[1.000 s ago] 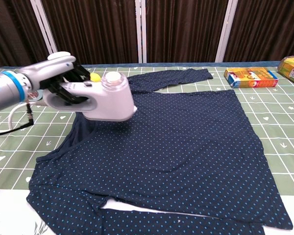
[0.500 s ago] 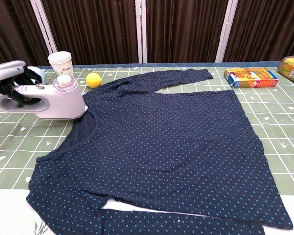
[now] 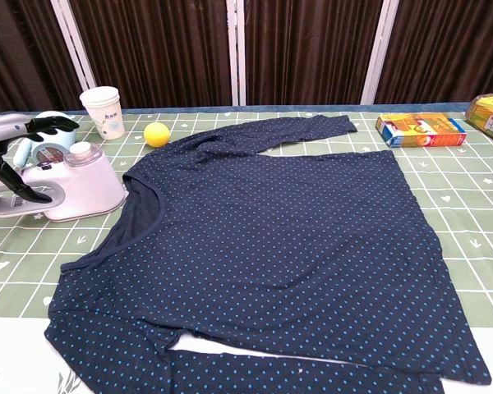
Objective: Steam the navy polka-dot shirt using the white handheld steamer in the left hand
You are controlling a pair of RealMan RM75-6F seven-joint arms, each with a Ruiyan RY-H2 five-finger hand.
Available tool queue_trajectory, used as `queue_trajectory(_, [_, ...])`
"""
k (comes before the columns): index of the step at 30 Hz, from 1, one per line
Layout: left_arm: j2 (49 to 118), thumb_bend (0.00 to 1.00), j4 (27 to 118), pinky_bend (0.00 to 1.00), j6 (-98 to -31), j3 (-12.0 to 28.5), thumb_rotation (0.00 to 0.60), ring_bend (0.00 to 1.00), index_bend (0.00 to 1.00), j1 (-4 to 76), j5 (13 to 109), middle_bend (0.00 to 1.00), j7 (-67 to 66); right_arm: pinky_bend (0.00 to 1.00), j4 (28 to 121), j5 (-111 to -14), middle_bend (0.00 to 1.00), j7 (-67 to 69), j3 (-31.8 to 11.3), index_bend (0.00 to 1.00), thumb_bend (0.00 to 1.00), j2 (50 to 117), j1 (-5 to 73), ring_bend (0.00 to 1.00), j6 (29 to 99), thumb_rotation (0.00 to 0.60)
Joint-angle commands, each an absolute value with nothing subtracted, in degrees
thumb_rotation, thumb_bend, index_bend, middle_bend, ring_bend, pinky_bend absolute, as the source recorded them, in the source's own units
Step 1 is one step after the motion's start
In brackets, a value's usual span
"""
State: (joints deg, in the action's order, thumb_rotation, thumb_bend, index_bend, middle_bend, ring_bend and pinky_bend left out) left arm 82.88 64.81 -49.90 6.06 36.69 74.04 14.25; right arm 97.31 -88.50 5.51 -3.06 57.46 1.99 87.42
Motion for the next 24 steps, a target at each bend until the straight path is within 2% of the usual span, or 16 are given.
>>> queue_trajectory(1, [79.11, 0.0, 69.86, 0.02, -52.17, 6.26, 0.6, 0.0, 0.0, 34.98, 73.85, 0.0, 13.45, 0.0, 97.45, -89.02, 0.0, 5.8, -2.86, 0.0, 0.0, 57.25, 1.81, 0.0, 87.8, 0.6])
queue_trajectory(6, [74.59, 0.0, 76.15, 0.0, -56.93, 6.41, 0.6, 0.0, 0.0, 32.29, 74.53, 0.0, 12.66, 0.0, 97.61, -89.63, 0.0, 6.15, -2.61, 0.0, 0.0, 57.0, 1.69, 0.0, 88.04, 0.6])
queue_trajectory(12, [70.19, 0.0, 85.29, 0.0, -72.12, 6.7, 0.6, 0.0, 0.0, 25.71, 77.55, 0.0, 6.41, 0.0, 96.28, -88.04, 0.0, 7.41, -3.23, 0.0, 0.0, 57.17, 1.99, 0.0, 87.31, 0.6])
queue_trajectory(18, [64.28, 0.0, 96.13, 0.0, -82.56, 3.64, 0.6, 0.0, 0.0, 18.08, 79.5, 0.0, -3.17, 0.0, 94.89, -87.02, 0.0, 8.78, -3.88, 0.0, 0.0, 57.1, 1.58, 0.0, 88.17, 0.6])
queue_trajectory(24, [59.99, 0.0, 102.63, 0.0, -86.89, 0.28, 0.6, 0.0, 0.0, 12.5, 80.16, 0.0, -6.58, 0.0, 94.27, -87.02, 0.0, 10.07, -3.91, 0.0, 0.0, 56.99, 1.44, 0.0, 88.29, 0.6])
